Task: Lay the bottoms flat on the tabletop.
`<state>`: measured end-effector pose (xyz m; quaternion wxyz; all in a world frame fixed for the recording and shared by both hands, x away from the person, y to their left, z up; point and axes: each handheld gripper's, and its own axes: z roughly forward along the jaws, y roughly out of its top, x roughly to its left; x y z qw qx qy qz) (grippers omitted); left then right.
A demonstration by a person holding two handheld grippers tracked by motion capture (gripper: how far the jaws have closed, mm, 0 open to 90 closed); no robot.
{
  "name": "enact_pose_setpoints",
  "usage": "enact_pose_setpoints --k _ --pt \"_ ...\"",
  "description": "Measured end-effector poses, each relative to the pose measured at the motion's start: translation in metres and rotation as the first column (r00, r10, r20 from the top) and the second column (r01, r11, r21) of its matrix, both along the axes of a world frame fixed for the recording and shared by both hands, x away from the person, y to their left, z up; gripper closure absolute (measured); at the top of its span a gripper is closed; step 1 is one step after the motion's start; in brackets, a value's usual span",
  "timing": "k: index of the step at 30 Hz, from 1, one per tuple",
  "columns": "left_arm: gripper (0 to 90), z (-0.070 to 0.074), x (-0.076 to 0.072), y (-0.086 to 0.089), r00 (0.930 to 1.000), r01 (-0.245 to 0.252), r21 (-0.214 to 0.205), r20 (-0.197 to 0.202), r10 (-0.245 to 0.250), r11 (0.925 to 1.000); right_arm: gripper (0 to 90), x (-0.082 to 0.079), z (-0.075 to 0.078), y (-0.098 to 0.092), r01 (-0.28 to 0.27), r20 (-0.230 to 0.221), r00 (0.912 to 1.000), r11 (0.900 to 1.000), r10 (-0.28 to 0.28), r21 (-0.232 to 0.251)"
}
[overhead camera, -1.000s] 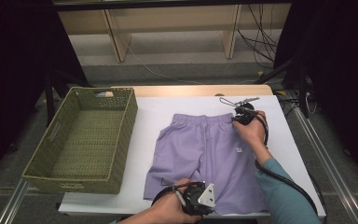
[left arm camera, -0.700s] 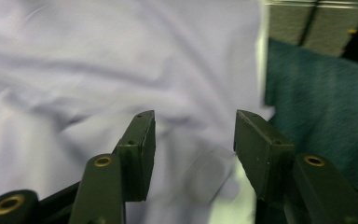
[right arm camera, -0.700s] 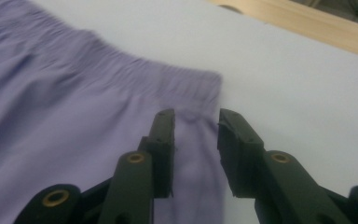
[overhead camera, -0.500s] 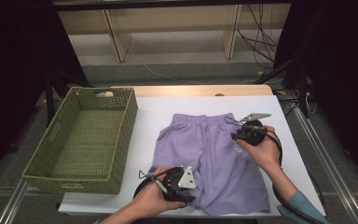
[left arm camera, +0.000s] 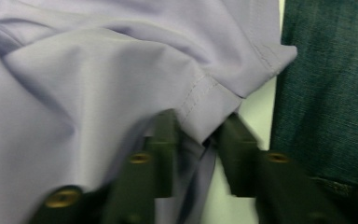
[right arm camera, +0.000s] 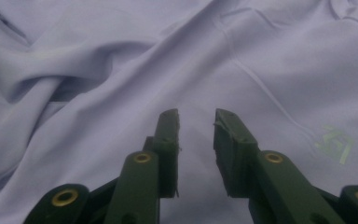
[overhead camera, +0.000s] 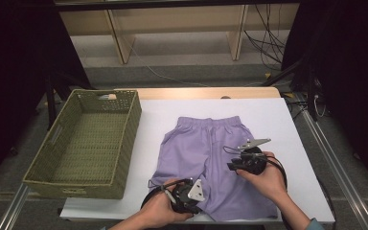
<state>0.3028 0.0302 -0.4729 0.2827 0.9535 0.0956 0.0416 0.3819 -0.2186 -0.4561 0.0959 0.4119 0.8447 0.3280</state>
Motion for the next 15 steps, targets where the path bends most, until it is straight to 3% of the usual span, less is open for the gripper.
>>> enact_pose_setpoints --k 2,3,7,13,15 --pt "84.3 0.0 0.0 0.001 0.9999 -0.014 -0.002 0.01 0.014 0.9999 71.6 0.0 0.0 0.0 0.001 0.0 1.0 1.0 -0.001 0.004" --pt "87.4 0.001 0.001 0.002 0.9995 -0.028 -0.004 -0.011 0.028 0.9996 71.7 -0.001 0.0 0.001 0.001 -0.005 1.0 1.0 -0.001 0.005" --pt "88.6 0.011 0.005 0.011 0.9978 -0.047 -0.002 -0.047 0.047 0.9989 71.9 -0.003 -0.003 0.002 -0.016 -0.018 0.9997 0.9999 0.016 0.003" --pt "88.6 0.041 0.009 0.026 0.9951 -0.086 -0.094 -0.056 0.081 0.9919 76.0 -0.008 -0.012 0.012 -0.071 -0.092 0.9933 0.9975 0.07 0.0" --pt "88.6 0.047 0.01 0.03 0.9936 -0.1 -0.121 -0.065 0.092 0.9876 76.7 -0.009 -0.015 0.015 -0.086 -0.092 0.9922 0.9963 0.085 -0.008"
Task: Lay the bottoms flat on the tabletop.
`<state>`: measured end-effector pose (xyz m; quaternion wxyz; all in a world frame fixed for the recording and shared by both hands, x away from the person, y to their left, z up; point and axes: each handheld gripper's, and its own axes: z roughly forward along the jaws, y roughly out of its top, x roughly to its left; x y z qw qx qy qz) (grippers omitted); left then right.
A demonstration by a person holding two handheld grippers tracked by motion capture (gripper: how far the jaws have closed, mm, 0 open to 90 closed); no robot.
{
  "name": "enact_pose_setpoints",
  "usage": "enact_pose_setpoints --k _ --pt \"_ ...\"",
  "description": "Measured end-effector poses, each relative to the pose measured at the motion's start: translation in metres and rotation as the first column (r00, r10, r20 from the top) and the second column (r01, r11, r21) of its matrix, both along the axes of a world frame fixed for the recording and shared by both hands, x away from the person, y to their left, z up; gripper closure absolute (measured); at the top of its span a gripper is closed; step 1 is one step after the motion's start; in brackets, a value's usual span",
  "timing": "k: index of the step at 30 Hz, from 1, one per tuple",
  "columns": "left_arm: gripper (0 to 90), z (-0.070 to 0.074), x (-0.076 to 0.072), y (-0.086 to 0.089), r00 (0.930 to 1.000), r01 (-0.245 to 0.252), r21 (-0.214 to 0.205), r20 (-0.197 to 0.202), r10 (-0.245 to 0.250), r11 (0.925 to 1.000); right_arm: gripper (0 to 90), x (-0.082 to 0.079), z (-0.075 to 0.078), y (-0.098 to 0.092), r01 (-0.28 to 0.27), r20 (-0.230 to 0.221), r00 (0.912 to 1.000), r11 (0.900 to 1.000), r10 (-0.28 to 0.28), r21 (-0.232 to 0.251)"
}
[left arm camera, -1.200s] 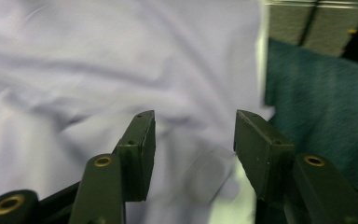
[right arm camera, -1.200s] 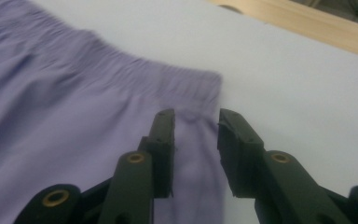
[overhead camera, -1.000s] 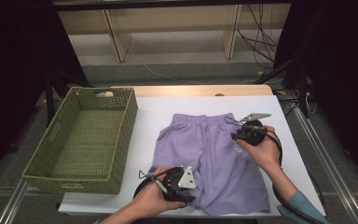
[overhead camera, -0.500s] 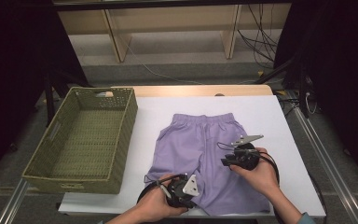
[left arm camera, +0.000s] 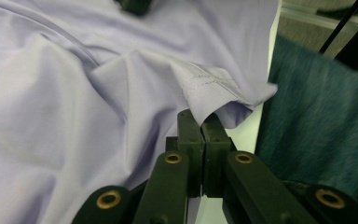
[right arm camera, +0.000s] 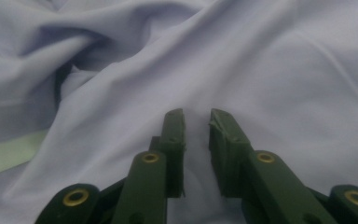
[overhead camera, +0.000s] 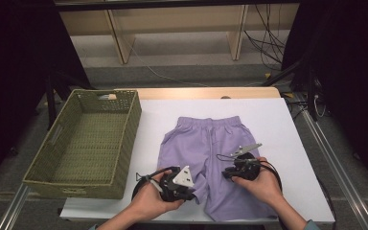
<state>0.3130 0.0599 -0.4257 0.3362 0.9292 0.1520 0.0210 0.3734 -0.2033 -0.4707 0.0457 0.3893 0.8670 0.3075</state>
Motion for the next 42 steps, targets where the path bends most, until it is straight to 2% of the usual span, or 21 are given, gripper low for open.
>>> enact_pose_setpoints --k 3,5,7,9,13,15,16,17,18,21,23,25,27,29,30,32,35,38,39,41,42 --pt "88.6 0.006 -0.001 0.003 0.9999 -0.012 -0.031 -0.001 0.012 0.9995 76.4 -0.003 0.0 0.005 -0.014 -0.009 0.9999 0.9998 0.014 0.015" --pt "88.6 0.006 -0.002 0.003 0.9999 -0.013 -0.036 -0.003 0.013 0.9993 75.4 -0.007 0.004 0.01 -0.026 -0.02 0.9994 0.9986 0.027 0.046" --pt "88.6 0.004 -0.004 0.001 1.0 0.001 -0.005 -0.007 -0.001 1.0 74.3 -0.011 0.008 0.016 -0.058 -0.011 0.9982 0.9948 0.06 0.084" --pt "88.4 0.0 -0.007 0.001 0.9981 0.053 0.071 -0.034 -0.051 0.996 73.3 -0.017 0.011 0.022 -0.087 -0.008 0.9961 0.9914 0.088 0.098" --pt "87.2 -0.006 -0.013 0.007 0.9967 0.067 0.102 -0.053 -0.062 0.9925 72.5 -0.024 0.011 0.034 -0.13 -0.017 0.991 0.9852 0.133 0.112" --pt "78.2 -0.008 -0.014 0.011 0.9974 0.061 0.09 -0.043 -0.057 0.9941 71.6 -0.026 0.01 0.04 -0.145 -0.027 0.9885 0.9818 0.149 0.123" --pt "68.9 -0.008 -0.014 0.014 0.9987 0.047 0.083 -0.024 -0.046 0.9954 71.0 -0.028 0.009 0.044 -0.148 -0.035 0.9876 0.9815 0.153 0.122" --pt "65.1 -0.008 -0.013 0.02 0.9986 0.049 0.095 0.013 -0.051 0.9942 70.6 -0.029 0.009 0.047 -0.15 -0.047 0.9866 0.9821 0.156 0.114" --pt "61.2 -0.008 -0.013 0.023 0.9987 0.041 0.104 0.027 -0.044 0.9937 69.9 -0.03 0.008 0.05 -0.163 -0.04 0.9849 0.9803 0.168 0.112" --pt "54.3 -0.011 -0.012 0.04 0.9995 -0.015 0.114 0.031 0.012 0.9933 68.1 -0.031 0.006 0.054 -0.154 -0.065 0.9849 0.9828 0.161 0.102" --pt "53.3 -0.018 -0.011 0.05 0.9981 -0.06 0.15 0.021 0.058 0.9868 67.4 -0.031 0.004 0.057 -0.15 -0.076 0.9847 0.9844 0.157 0.092" --pt "53.0 -0.028 -0.008 0.057 0.994 -0.108 0.218 0.035 0.103 0.9699 67.3 -0.032 0.003 0.06 -0.158 -0.074 0.9837 0.9838 0.164 0.085" --pt "53.0 -0.037 -0.005 0.062 0.9897 -0.142 0.26 0.021 0.142 0.9552 67.3 -0.035 0.002 0.064 -0.165 -0.078 0.9823 0.9837 0.17 0.072" --pt "53.1 -0.042 -0.003 0.066 0.9866 -0.157 0.27 0.0 0.163 0.9501 69.3 -0.039 0.002 0.068 -0.168 -0.091 0.981 0.9848 0.171 0.045" --pt "53.7 -0.042 -0.002 0.067 0.9845 -0.164 0.256 -0.017 0.175 0.9526 71.3 -0.041 0.002 0.069 -0.172 -0.098 0.9798 0.9846 0.174 0.029" --pt "55.9 -0.043 -0.001 0.067 0.9822 -0.173 0.253 -0.026 0.186 0.9519 79.9 -0.043 0.001 0.072 -0.175 -0.113 0.9776 0.9841 0.177 0.027" --pt "66.1 -0.042 -0.001 0.066 0.9788 -0.183 0.252 -0.044 0.2 0.9503 87.8 -0.043 0.001 0.073 -0.177 -0.125 0.9763 0.9842 0.176 0.006" --pt "75.5 -0.042 -0.001 0.068 0.9721 -0.203 0.245 -0.067 0.225 0.9481 89.2 -0.043 0.0 0.074 -0.178 -0.133 0.9752 0.9841 0.177 0.004" --pt "82.3 -0.042 -0.001 0.069 0.9706 -0.208 0.246 -0.068 0.231 0.9468 89.4 -0.042 0.0 0.073 -0.178 -0.128 0.9756 0.9839 0.178 0.007" --pt "89.3 -0.042 -0.001 0.07 0.9632 -0.227 0.238 -0.088 0.254 0.9444 89.5 -0.042 0.003 0.073 -0.177 -0.128 0.976 0.9842 0.176 0.007" --pt "89.7 -0.041 -0.001 0.071 0.9598 -0.237 0.245 -0.09 0.266 0.9401 89.5 -0.042 0.004 0.073 -0.173 -0.126 0.9769 0.9849 0.173 0.01"
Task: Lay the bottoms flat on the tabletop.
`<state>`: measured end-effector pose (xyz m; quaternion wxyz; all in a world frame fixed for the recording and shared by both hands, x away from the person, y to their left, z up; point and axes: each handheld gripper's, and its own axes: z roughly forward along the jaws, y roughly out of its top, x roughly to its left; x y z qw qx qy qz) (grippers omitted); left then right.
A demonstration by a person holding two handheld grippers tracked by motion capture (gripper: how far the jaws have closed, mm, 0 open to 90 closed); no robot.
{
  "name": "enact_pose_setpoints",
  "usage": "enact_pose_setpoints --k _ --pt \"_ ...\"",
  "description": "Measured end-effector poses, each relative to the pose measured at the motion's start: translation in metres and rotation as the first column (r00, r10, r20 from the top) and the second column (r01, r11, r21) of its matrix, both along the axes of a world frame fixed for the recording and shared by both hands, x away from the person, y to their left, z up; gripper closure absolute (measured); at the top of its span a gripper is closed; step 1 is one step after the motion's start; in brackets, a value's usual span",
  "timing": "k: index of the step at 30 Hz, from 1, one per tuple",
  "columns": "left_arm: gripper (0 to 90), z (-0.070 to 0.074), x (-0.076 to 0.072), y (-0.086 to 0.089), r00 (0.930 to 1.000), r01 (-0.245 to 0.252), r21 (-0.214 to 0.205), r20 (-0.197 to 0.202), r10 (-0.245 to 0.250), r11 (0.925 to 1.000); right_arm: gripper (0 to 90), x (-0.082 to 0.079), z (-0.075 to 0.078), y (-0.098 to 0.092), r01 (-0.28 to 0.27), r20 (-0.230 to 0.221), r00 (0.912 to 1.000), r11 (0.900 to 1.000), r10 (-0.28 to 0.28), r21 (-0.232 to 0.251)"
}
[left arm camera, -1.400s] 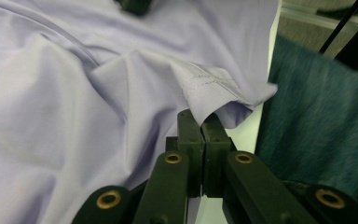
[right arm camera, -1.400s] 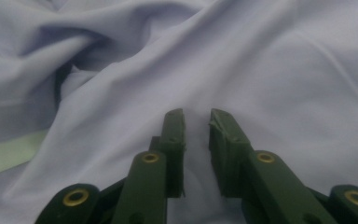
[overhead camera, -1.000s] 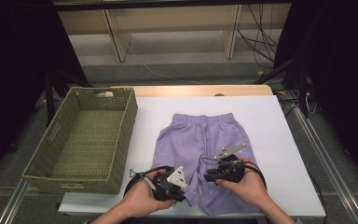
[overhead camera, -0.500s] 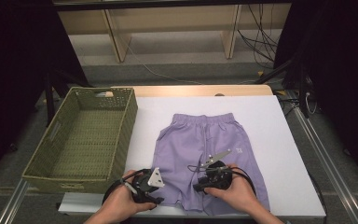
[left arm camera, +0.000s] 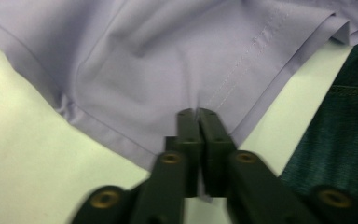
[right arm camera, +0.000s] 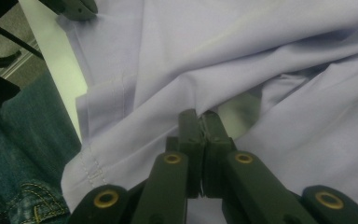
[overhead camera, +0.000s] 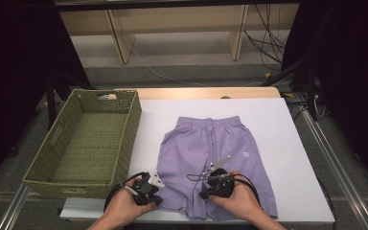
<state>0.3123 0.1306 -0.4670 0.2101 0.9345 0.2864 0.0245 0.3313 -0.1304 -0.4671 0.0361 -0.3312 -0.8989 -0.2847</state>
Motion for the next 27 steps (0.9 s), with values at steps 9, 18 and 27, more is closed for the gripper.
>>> enact_pose_setpoints --k 9,18,27 --pt "90.0 0.007 -0.004 0.012 0.9987 -0.037 0.107 0.038 0.034 0.9936 89.5 0.001 0.004 -0.002 -0.003 0.008 1.0 0.9999 0.003 0.015" --pt "89.9 0.009 -0.006 0.021 0.9943 -0.079 0.133 0.082 0.068 0.9879 83.7 -0.002 0.003 0.005 -0.04 -0.007 0.9992 0.9989 0.04 0.024" --pt "74.9 0.023 -0.011 -0.009 0.9809 0.009 0.036 0.194 -0.016 0.9993 70.1 0.014 0.01 -0.02 0.084 0.119 0.9892 0.9963 -0.086 0.018"
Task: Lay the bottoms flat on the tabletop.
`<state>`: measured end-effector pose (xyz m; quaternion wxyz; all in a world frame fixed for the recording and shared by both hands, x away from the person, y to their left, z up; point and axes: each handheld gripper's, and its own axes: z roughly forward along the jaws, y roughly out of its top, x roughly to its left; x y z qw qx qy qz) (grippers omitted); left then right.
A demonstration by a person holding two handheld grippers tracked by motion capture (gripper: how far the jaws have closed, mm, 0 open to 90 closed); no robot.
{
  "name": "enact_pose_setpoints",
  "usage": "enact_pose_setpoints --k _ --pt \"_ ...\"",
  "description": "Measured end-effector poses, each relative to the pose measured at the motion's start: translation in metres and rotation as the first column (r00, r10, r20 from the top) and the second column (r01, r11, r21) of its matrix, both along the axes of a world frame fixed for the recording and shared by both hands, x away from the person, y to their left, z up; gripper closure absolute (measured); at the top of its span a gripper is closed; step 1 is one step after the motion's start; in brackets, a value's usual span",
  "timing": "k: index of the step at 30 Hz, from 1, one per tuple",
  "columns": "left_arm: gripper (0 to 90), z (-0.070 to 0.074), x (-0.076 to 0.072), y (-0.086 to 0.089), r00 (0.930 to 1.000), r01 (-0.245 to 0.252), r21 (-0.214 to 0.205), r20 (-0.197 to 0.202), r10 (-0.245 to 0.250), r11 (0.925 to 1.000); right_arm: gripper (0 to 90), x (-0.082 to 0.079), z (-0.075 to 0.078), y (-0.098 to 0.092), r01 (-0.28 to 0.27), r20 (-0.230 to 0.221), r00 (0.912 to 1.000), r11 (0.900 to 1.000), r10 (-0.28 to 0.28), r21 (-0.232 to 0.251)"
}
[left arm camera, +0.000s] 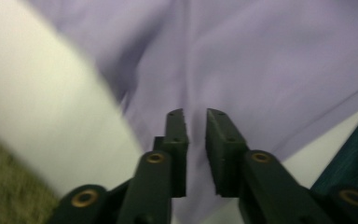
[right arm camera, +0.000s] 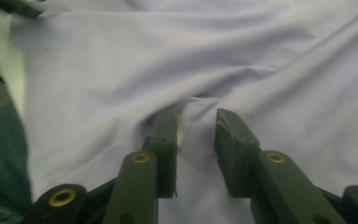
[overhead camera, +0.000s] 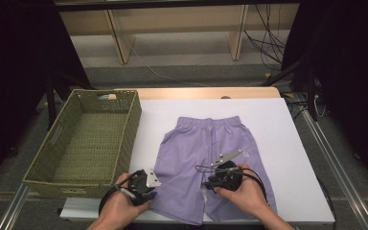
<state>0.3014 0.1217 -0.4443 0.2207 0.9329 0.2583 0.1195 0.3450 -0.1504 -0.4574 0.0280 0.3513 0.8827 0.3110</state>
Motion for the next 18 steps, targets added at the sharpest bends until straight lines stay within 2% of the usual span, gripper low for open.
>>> enact_pose_setpoints --k 2,3,4,7,9,11,14,16,18 --pt "71.1 0.002 -0.002 -0.016 0.9964 0.061 -0.094 -0.054 -0.066 0.9937 70.3 0.001 -0.003 0.002 0.009 -0.014 0.9999 1.0 -0.009 -0.003" --pt "69.0 0.002 -0.003 -0.024 0.9931 0.079 -0.129 -0.077 -0.089 0.9886 70.5 0.001 -0.006 0.004 0.004 -0.019 0.9998 1.0 -0.004 -0.009" --pt "66.2 0.001 -0.004 -0.032 0.9902 0.102 -0.142 -0.08 -0.114 0.9846 71.2 0.001 -0.008 0.006 0.0 -0.026 0.9997 0.9997 -0.001 -0.023" --pt "54.1 -0.004 -0.005 -0.054 0.9822 0.154 -0.172 -0.081 -0.17 0.973 73.6 -0.001 -0.013 0.011 -0.011 -0.036 0.9993 0.9987 0.009 -0.051" --pt "49.6 -0.009 -0.004 -0.065 0.9787 0.164 -0.196 -0.089 -0.185 0.9667 80.4 -0.002 -0.014 0.011 -0.002 -0.02 0.9998 0.9977 0.0 -0.067" --pt "49.4 -0.014 -0.003 -0.072 0.9785 0.169 -0.189 -0.086 -0.187 0.9674 85.9 -0.002 -0.014 0.011 0.012 -0.035 0.9993 0.998 -0.014 -0.063" --pt "50.7 -0.021 -0.001 -0.076 0.9791 0.167 -0.172 -0.088 -0.184 0.9709 89.5 -0.002 -0.014 0.009 0.001 -0.043 0.9991 0.9974 -0.005 -0.073" --pt "52.3 -0.024 -0.002 -0.078 0.9787 0.166 -0.176 -0.09 -0.184 0.9702 89.7 -0.002 -0.01 0.007 0.004 -0.061 0.9981 0.9984 -0.008 -0.056" --pt "53.0 -0.025 -0.001 -0.079 0.9754 0.157 -0.205 -0.121 -0.184 0.966 89.7 -0.002 -0.005 0.002 0.01 -0.073 0.9972 0.9992 -0.013 -0.038"
